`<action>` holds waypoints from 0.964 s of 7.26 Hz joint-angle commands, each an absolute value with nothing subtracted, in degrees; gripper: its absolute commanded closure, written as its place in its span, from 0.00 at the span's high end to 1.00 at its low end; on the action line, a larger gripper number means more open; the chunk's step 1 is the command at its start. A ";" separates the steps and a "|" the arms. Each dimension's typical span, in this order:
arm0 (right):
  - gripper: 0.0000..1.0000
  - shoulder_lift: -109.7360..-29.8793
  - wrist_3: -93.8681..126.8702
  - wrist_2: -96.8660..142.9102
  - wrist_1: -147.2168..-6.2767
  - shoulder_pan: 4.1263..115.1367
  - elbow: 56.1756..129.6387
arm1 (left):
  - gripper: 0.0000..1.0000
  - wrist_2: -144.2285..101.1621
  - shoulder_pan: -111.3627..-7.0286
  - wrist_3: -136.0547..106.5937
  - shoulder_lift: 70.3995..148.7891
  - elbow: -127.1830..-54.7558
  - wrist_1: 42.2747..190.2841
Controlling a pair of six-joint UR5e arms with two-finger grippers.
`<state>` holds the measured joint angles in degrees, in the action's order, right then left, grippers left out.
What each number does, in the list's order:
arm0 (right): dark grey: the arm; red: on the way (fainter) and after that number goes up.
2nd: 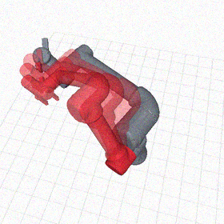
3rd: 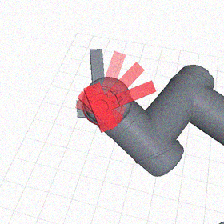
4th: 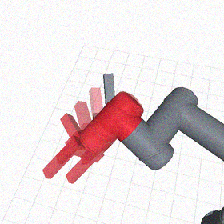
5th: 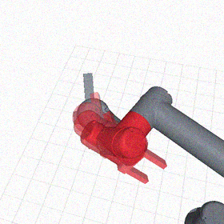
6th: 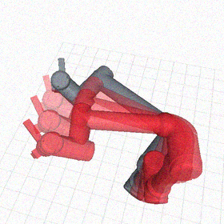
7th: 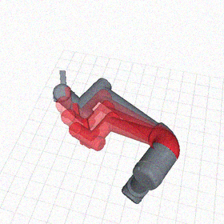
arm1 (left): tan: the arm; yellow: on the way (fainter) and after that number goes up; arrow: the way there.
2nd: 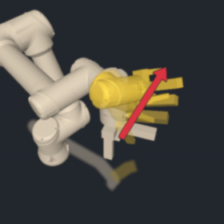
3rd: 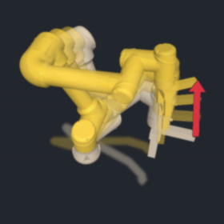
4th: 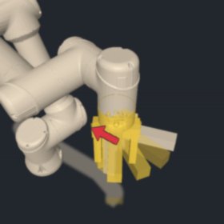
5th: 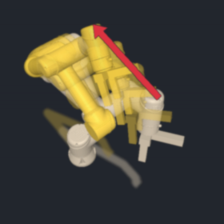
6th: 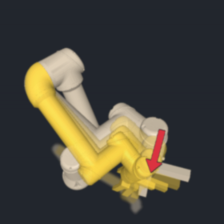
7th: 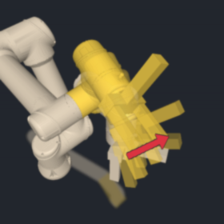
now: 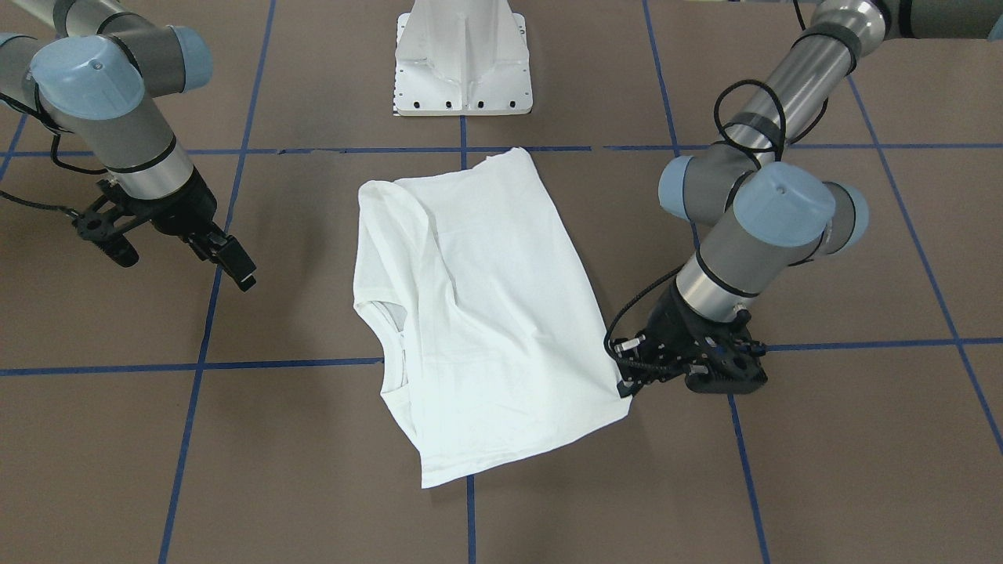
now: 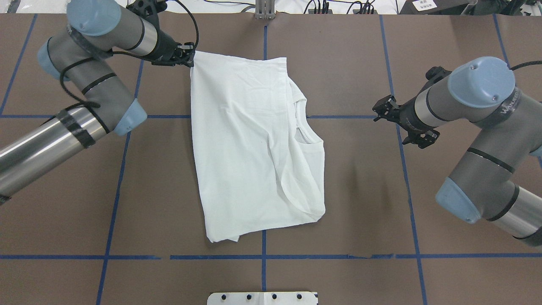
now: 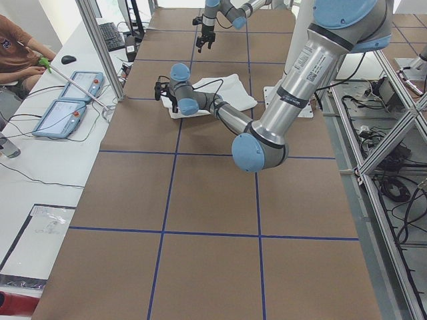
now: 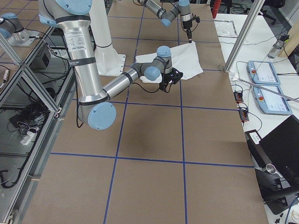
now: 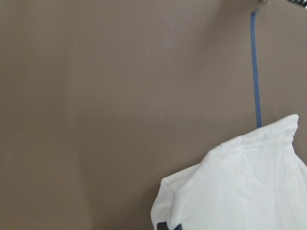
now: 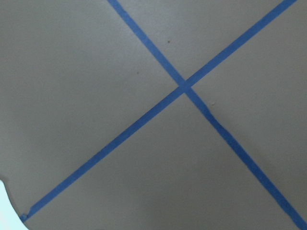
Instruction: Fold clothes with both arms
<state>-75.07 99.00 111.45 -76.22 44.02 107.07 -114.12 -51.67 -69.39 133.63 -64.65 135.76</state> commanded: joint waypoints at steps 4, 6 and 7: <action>1.00 -69.53 99.84 109.52 -76.11 38.95 107.05 | 0.58 -107.84 -52.82 -69.25 142.39 -50.50 143.97; 1.00 -65.68 99.93 107.15 -76.11 35.35 105.92 | 0.58 -111.76 -52.82 -69.43 131.53 -65.85 143.62; 1.00 -63.91 99.93 105.75 -76.29 33.50 106.00 | 0.58 -115.02 -53.08 -69.61 129.40 -68.88 143.61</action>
